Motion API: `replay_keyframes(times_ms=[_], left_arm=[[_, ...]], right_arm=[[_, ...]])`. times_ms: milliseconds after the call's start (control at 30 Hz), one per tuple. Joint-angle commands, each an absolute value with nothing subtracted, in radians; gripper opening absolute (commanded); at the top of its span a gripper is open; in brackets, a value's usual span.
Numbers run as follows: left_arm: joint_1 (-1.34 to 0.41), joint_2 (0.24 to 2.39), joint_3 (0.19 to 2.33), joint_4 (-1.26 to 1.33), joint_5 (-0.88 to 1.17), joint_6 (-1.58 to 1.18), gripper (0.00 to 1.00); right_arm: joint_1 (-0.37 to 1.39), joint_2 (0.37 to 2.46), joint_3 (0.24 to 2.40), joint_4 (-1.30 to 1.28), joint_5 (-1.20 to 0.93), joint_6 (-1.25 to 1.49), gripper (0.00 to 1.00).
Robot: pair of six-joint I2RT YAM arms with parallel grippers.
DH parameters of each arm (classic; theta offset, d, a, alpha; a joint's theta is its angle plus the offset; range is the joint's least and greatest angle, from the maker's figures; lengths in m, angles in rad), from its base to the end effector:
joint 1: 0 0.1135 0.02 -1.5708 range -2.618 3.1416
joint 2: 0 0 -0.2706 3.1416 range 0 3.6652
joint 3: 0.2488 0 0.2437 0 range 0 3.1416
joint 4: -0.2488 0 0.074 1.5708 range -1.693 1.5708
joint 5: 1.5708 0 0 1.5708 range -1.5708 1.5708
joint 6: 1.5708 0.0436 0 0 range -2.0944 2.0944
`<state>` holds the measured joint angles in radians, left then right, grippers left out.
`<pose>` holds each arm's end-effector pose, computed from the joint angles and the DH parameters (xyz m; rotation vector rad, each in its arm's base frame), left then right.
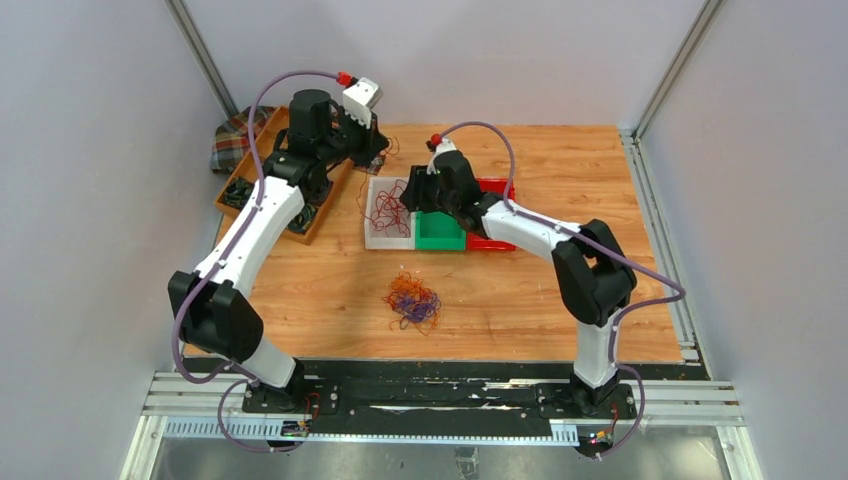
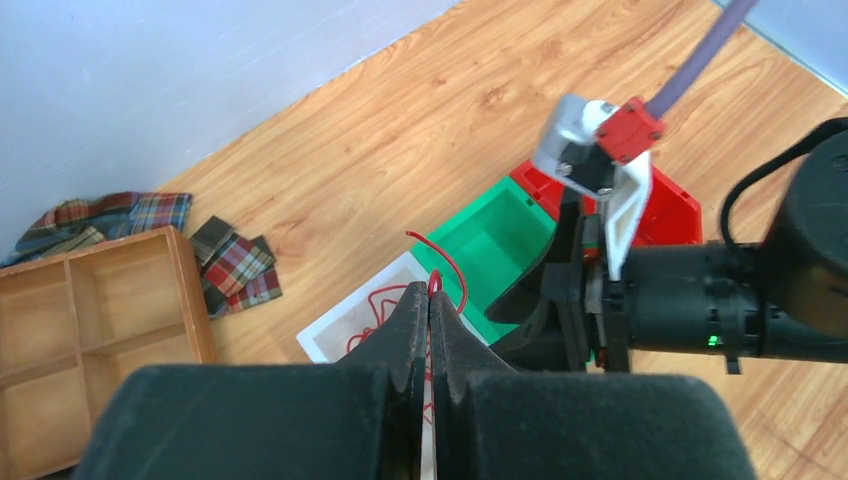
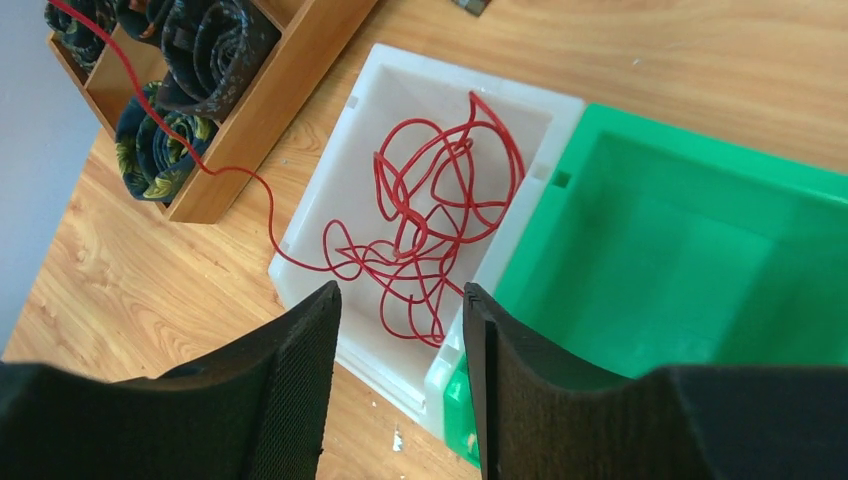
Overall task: Untangle the cables
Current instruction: Place the cable in the bin.
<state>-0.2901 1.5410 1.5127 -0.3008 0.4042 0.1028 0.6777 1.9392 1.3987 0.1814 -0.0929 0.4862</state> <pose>0.3378 -0.1188 0.4004 0.6387 1.7943 -0.5105 0.3564 0.2921 0.2546 -0.2587 2.0109 0.8503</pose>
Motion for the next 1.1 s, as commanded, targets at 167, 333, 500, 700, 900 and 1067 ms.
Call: replay_keyframes(times_ms=[167,333,500,700,900,1067], left_arm=[[-0.286,1.567,1.512,-0.203,0.482,-0.016,0.00],[-0.300,1.615,1.555,-0.200,0.498,-0.057,0.00],[-0.331,1.657,1.561,-0.199,0.505,-0.087,0.01],[-0.343,1.659,1.451,-0.198,0.463,-0.041,0.00],[-0.344,1.640,1.341,-0.180,0.285,0.104,0.00],[-0.350,1.662,1.301,-0.170,0.194,0.199,0.01]], right_arm=[[0.664,1.709,1.239,0.163,0.019,0.381,0.58],[0.662,1.572,1.087,0.195,0.078,0.375,0.62],[0.660,1.465,0.942,0.229,0.110,0.405,0.63],[0.660,1.355,0.850,0.227,0.131,0.410,0.63],[0.660,1.298,0.809,0.212,0.139,0.413,0.63],[0.661,1.275,0.791,0.208,0.141,0.427,0.63]])
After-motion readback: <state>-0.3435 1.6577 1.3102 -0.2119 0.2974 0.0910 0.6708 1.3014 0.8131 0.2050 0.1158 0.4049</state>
